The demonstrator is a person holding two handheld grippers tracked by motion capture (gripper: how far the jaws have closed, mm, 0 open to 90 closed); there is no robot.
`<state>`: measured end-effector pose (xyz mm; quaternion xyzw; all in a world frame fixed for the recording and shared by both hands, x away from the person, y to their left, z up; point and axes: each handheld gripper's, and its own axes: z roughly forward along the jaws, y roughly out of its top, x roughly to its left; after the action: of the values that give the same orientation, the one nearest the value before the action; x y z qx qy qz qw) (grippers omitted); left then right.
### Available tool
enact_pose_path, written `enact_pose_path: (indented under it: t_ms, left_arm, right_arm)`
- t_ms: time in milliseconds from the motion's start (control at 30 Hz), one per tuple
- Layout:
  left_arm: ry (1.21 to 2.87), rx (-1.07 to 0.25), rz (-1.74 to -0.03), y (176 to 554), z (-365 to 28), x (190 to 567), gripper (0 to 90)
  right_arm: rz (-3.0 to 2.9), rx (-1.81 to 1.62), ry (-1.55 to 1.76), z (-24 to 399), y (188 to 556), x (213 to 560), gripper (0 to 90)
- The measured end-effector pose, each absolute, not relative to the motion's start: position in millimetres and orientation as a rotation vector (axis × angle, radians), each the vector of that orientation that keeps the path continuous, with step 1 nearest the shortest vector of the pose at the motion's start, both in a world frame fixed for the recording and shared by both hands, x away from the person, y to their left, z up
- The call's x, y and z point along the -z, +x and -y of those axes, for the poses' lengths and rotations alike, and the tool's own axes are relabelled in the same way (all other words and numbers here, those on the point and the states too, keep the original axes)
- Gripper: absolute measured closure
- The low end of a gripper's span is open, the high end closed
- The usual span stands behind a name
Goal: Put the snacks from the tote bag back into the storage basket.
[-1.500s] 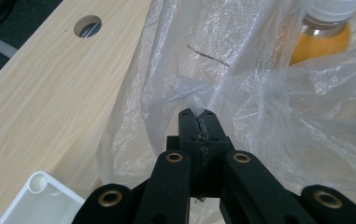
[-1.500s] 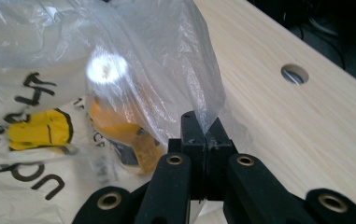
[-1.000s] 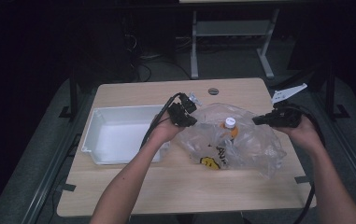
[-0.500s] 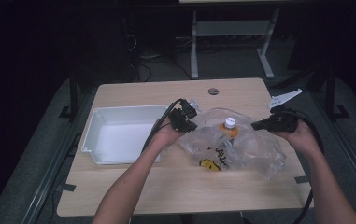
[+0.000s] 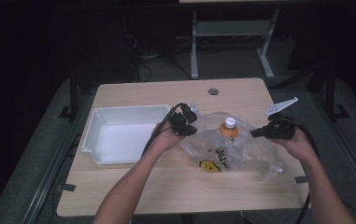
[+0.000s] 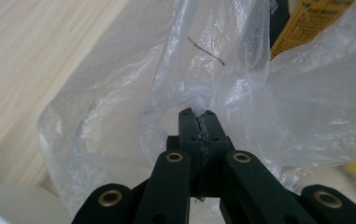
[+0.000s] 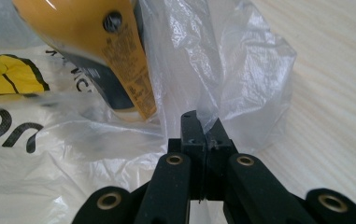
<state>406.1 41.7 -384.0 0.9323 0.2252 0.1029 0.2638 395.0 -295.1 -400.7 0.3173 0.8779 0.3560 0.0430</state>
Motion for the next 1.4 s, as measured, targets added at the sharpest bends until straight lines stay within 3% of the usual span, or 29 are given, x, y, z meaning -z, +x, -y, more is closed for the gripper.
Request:
enact_pose_path:
  t_ms: [533, 1100, 1400]
  left_arm:
    - [2.599, -0.253, -0.605, 399.3, -27.1, 412.9, 90.0]
    - [2.708, -0.277, -0.589, 386.8, -8.3, 422.7, 90.0]
    - [2.619, -0.259, -0.607, 376.6, -21.4, 405.9, 78.5]
  right_arm:
    - [-2.718, -1.073, 1.062, 297.5, 389.3, 445.0, 88.7]
    - [-2.656, -1.091, 1.093, 301.1, 375.1, 461.6, 87.1]
    - [-2.63, -1.096, 1.068, 299.8, 366.7, 459.9, 87.2]
